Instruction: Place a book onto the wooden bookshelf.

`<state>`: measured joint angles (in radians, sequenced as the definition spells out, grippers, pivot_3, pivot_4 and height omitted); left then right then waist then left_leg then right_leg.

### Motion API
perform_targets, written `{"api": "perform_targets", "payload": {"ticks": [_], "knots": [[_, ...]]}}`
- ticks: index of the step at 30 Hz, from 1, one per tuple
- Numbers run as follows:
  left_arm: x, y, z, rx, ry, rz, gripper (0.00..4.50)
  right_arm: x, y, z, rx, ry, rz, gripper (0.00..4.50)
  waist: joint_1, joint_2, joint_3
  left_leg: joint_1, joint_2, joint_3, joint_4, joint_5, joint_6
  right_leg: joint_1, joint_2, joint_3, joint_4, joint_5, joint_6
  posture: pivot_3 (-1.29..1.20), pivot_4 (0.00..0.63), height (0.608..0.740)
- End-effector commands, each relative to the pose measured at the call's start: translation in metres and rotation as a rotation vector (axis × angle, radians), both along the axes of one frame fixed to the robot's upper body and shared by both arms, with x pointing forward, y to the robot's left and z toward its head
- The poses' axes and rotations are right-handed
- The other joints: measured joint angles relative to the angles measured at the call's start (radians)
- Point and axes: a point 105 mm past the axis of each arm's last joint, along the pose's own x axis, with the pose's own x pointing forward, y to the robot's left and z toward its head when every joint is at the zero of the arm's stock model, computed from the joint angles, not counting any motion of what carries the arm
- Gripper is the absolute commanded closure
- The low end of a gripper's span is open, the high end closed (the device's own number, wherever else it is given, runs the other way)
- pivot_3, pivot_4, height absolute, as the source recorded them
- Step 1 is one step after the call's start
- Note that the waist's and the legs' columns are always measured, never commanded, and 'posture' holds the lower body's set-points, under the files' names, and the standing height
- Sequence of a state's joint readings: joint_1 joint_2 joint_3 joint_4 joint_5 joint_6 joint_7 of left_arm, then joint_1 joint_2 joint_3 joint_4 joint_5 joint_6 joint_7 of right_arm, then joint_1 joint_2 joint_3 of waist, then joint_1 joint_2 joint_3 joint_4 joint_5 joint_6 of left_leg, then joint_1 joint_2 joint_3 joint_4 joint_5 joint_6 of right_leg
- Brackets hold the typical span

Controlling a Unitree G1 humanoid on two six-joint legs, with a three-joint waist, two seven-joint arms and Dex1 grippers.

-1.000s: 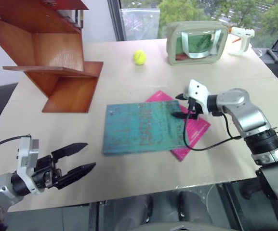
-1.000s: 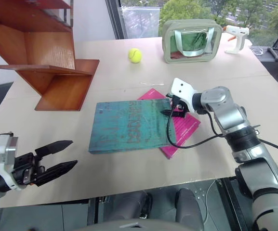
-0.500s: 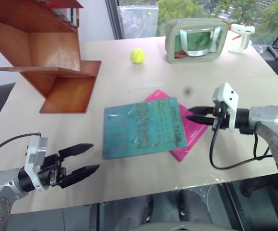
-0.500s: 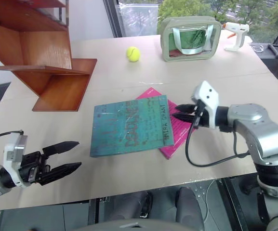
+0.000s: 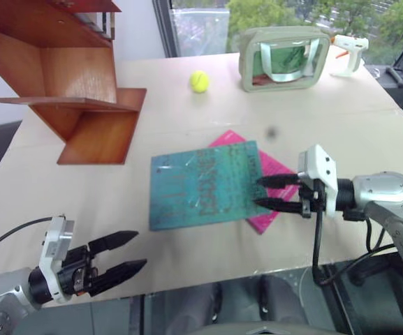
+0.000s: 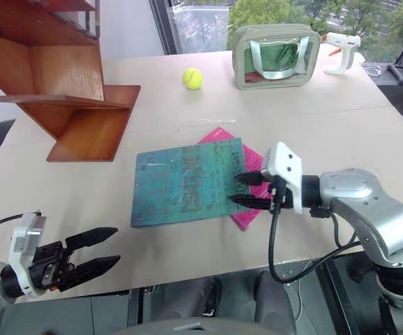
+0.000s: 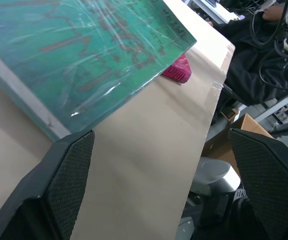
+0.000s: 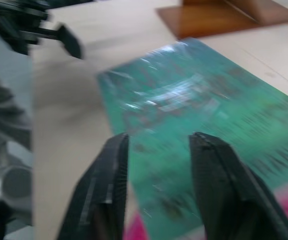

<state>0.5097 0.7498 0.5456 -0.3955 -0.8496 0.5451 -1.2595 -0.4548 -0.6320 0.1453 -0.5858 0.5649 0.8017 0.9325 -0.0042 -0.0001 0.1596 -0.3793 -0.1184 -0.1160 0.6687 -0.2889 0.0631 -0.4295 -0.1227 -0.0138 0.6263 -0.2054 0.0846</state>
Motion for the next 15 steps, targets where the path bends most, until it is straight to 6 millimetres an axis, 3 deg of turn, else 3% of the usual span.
{"api": "perform_targets", "payload": {"ticks": [1,5,10,15], "knots": [[0.003,-0.002,0.007,0.007,-0.038,-0.021,0.0,0.027,0.016,0.003,0.003,-0.052,-0.042,4.38,-0.003,0.0,0.0,0.0,0.0,0.0,0.0,0.001,-0.001,0.0,0.001,0.0,0.0,0.001,-0.001,0.0,0.15,0.74],[0.006,-0.001,0.007,0.007,-0.054,-0.021,0.0,0.08,0.029,-0.007,-0.067,-0.126,-0.147,4.45,-0.008,-0.001,-0.001,0.0,0.0,0.0,0.001,0.002,0.0,-0.001,0.002,0.0,0.001,0.002,-0.003,0.0,0.15,0.74],[0.007,-0.004,0.007,0.003,-0.073,-0.007,0.0,0.107,0.04,-0.031,-0.184,-0.124,-0.102,4.45,-0.01,-0.001,0.0,-0.002,0.0,-0.001,0.0,0.003,0.0,-0.003,0.003,0.0,0.0,0.003,-0.004,0.0,0.15,0.74],[0.004,-0.007,0.007,-0.005,-0.092,0.02,0.0,0.136,0.001,-0.068,-0.341,-0.066,-0.212,4.45,-0.013,-0.001,-0.002,0.001,-0.001,-0.002,-0.001,0.002,-0.001,-0.003,0.005,0.004,0.0,0.003,-0.004,0.0,0.15,0.74]]}}
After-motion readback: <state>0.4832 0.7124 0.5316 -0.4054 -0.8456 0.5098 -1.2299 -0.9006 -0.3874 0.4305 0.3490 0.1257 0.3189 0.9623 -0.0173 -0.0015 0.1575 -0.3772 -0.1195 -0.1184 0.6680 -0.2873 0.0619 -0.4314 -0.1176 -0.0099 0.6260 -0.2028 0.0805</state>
